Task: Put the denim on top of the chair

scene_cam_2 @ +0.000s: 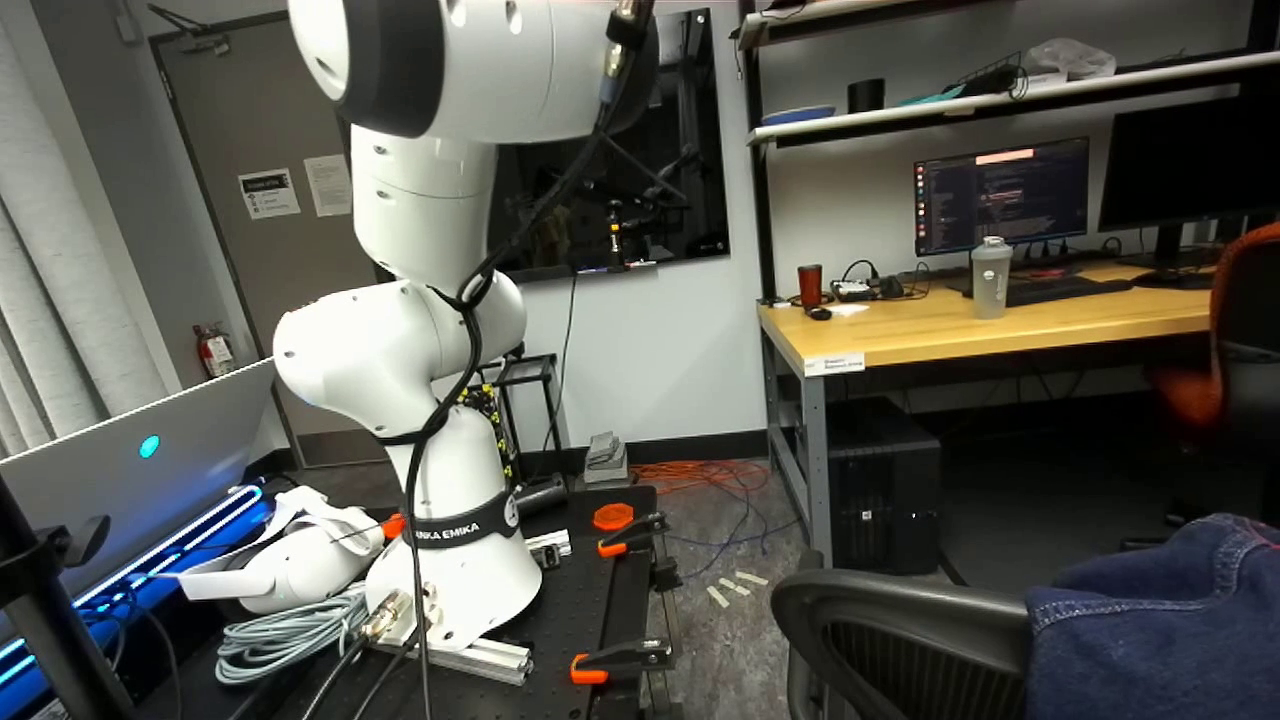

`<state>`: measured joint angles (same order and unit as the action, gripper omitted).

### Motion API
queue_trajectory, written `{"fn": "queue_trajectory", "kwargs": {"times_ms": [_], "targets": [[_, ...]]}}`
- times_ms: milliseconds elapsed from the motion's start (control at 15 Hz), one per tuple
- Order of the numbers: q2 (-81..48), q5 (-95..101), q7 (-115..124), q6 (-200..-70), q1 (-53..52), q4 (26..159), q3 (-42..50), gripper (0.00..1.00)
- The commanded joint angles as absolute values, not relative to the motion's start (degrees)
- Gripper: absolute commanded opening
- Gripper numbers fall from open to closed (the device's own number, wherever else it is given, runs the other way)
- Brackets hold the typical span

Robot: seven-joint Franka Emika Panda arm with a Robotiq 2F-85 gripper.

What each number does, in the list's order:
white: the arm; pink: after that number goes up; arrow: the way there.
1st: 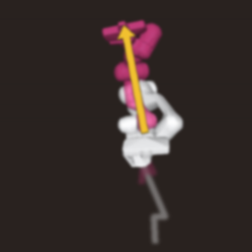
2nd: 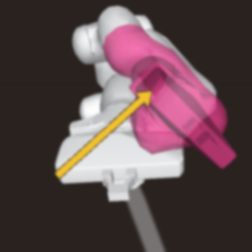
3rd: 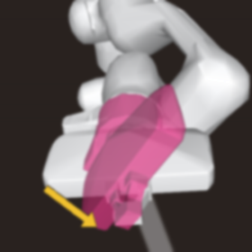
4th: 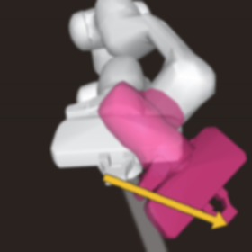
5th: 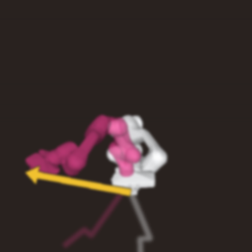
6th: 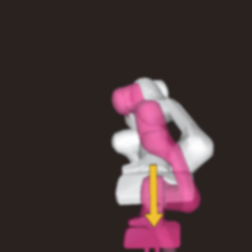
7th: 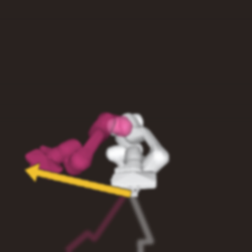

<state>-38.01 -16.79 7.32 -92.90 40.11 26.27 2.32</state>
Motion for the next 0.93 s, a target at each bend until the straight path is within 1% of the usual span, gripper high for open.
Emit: {"fn": "queue_trajectory", "kwargs": {"times_ms": [0,400,867], "targets": [[-41.1,-14.9,1.8,-93.1,36.9,23.7,1.0,1.0],[-44.5,-13.6,-6.9,-92.0,32.0,23.4,0.2,1.0],[-44.7,-13.5,-14.1,-92.7,29.8,23.9,-0.4,1.0]]}}
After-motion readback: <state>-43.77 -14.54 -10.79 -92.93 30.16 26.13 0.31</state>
